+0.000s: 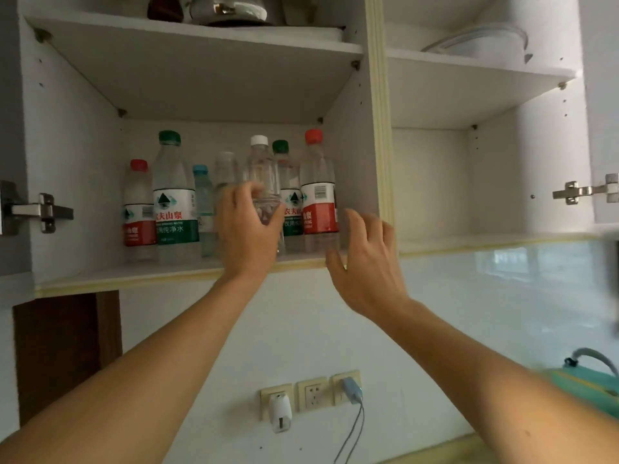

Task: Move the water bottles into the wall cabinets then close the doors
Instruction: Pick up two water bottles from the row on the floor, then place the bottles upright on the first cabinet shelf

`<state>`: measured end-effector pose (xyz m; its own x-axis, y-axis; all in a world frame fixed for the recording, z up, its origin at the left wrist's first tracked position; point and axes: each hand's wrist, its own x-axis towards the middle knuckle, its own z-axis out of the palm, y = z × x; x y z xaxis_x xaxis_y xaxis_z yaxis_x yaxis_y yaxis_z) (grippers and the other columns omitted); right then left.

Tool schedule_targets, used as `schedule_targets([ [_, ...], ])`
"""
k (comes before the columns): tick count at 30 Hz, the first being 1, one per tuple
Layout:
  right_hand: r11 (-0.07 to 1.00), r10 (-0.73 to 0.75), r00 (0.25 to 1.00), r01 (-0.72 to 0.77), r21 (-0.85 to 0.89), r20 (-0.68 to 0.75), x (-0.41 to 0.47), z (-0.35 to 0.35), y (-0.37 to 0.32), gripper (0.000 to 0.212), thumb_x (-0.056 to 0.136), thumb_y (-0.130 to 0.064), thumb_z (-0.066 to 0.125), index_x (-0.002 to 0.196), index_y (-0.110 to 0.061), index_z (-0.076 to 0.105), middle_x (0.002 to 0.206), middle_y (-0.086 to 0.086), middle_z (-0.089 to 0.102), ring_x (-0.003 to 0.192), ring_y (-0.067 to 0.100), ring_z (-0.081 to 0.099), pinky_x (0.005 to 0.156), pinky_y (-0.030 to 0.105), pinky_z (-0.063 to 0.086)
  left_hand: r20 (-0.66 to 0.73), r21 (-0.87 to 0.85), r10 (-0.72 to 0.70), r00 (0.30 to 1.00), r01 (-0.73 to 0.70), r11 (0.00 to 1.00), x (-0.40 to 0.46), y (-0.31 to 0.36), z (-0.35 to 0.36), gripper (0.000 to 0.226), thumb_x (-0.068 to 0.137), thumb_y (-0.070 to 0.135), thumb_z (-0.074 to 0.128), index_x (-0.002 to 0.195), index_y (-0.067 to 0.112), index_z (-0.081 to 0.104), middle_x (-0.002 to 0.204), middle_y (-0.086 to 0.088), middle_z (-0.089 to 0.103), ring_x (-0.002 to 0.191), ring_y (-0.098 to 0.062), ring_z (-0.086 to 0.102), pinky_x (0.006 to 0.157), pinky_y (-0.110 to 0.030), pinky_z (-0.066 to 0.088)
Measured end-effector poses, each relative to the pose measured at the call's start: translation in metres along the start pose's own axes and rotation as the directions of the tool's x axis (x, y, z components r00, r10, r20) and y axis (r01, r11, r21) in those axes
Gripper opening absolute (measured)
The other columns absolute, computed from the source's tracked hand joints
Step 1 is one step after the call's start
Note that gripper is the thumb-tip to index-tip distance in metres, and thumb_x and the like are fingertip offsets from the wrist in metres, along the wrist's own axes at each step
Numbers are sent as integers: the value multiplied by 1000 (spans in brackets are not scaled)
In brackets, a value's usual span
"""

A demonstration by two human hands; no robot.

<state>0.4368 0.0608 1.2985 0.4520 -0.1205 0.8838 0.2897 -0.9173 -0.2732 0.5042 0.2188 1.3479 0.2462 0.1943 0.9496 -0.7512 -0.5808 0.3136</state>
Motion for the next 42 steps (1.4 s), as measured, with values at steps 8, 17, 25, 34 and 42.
schedule_targets([
  [8,993,47,998,-42,-114,41,-81,-86,57,28,101,-27,53,120,-11,64,121,8,61,113,32,52,101,44,40,211,-319,86,974,-15,948,-85,93,-5,22,93,34,68,102,17,59,89,4,59,80,-8,54,71,-18,47],
  [17,951,308,874,-270,-152,375,-237,-171,187,47,104,-30,50,64,-5,48,51,6,44,57,30,43,79,44,40,549,-380,-176,817,431,819,-287,188,41,40,97,38,65,69,14,49,63,5,46,59,-9,40,58,-26,35],
  [25,884,436,674,-446,-142,597,-433,-216,300,35,100,-23,56,72,-3,58,65,12,56,63,27,50,65,37,38,870,-112,-309,383,765,635,-545,255,54,21,101,39,58,90,22,63,78,-10,65,69,-20,62,69,-48,55],
  [34,608,718,370,-745,-274,589,-702,-245,390,20,96,-15,61,114,-21,69,86,-19,62,84,-3,59,64,6,42,915,322,-386,-121,794,515,-808,279,24,13,100,37,60,89,31,63,72,16,68,65,-2,62,62,-30,53],
  [42,315,860,56,-840,-442,506,-924,-192,492,31,99,-24,60,130,-20,60,110,-3,66,87,1,59,68,13,42,767,618,-533,-356,634,466,-1031,219,69,14,96,40,63,95,27,60,77,3,67,75,-26,67,73,-55,58],
])
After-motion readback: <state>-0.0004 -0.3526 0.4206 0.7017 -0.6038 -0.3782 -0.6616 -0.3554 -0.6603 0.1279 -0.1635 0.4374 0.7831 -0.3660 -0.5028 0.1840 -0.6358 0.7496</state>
